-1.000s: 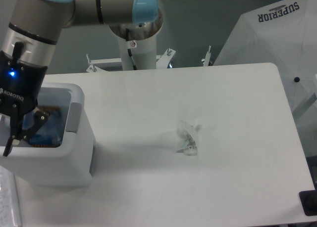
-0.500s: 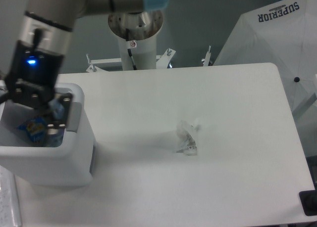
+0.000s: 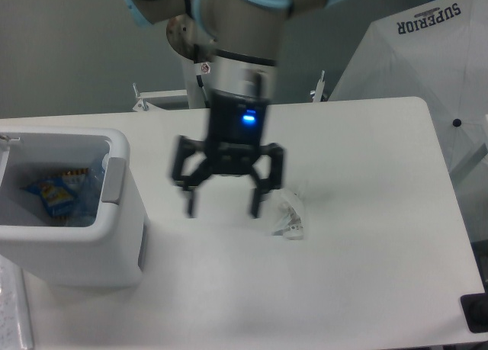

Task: Place the trash in the trash can
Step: 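Move the gripper over the crumpled clear plastic wrapper, then close the gripper on the wrapper and lift it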

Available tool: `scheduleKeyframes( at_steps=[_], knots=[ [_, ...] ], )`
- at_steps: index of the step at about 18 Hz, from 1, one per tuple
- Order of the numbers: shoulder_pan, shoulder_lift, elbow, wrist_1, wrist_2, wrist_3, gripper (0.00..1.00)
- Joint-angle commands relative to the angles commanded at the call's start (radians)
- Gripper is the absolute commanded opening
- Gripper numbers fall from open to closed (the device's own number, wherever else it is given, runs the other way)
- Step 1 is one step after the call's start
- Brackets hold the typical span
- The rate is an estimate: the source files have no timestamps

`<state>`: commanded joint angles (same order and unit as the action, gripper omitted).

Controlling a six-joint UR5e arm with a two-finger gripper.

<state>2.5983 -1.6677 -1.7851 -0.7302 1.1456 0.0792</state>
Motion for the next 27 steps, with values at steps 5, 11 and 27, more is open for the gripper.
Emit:
scheduleKeyframes(
  at_steps=[5,11,27],
  knots=[
    [0.048,0.0,-0.114,-0.031,0.097,0.305,1.0],
    [0.033,-0.113,-0.148,-0.054,0.281,0.39,1.0],
    [-0.024,-0.21,-0.154,-0.041,0.387,0.367,0.19]
  ],
)
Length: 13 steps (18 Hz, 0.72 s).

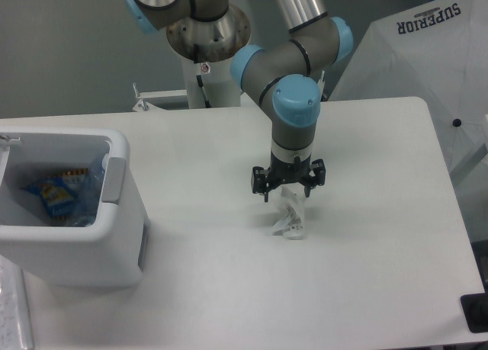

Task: Place the trash in the trash can
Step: 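Close the gripper on the wrapper and lift it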

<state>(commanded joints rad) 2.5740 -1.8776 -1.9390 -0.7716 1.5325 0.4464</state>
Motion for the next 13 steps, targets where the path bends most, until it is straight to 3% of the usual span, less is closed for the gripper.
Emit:
scheduleKeyframes(
  at_steps=[1,3,9,13],
  knots=[
    [0.0,-0.002,0.005,0.0,0.0,-0.002,0.05],
    [0.0,0.0,0.015,-0.002,-0.005,-0.003,0.0],
    [-0.002,0.003,0.038,-0.003,-0.011,-0.006,0.0],
    [0.011,0.011,0.093,-0.005,-0.073,-0.008,0.0]
  ],
)
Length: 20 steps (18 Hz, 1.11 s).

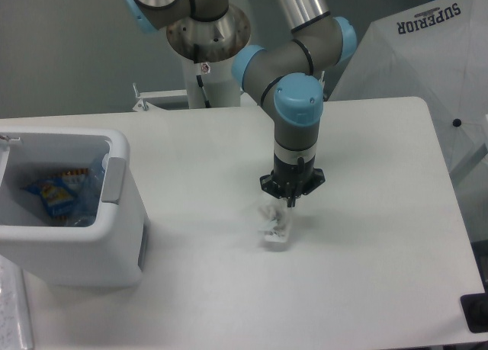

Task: Place the trash in the trash can
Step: 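Close the gripper on the wrapper and lift it, then carry the wrapper over the white trash bin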

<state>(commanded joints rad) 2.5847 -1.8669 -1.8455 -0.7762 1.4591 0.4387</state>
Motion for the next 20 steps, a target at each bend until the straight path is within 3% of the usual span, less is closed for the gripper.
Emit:
scheduleKeyframes(
  at_steps=[9,17,20],
  knots=[
    [0.017,0.035,0.224,0.002,-0.336,-0.282,0.0],
    [-0.012,0.176,0.313,0.008,-0.545,-0.483,0.0],
    [-0.069,0.25,0.302,0.005,-0.586,-0.529,0.0]
  ],
)
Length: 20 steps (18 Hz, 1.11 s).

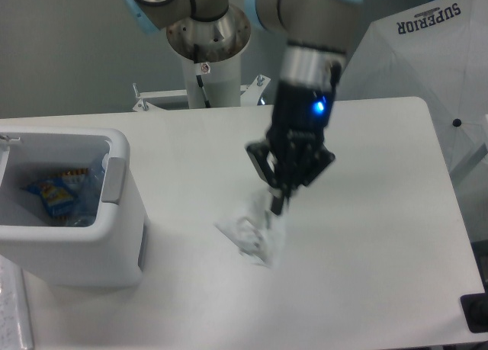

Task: Place the trash in the trash can

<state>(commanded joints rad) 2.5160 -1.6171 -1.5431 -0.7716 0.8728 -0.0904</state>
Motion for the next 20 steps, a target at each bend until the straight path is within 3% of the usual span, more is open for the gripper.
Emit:
scheduleKeyframes(
  at_steps=[8,15,20],
  knots=[
    [-0.204,0.083,-0.1,0.003,0.008,0.038,0.0],
    [-0.243,0.083,-0.182,0.0,0.029,0.507,0.0],
    [-0.244,0.066,-0.21,0.0,0.046,0.642,0.0]
  ],
)
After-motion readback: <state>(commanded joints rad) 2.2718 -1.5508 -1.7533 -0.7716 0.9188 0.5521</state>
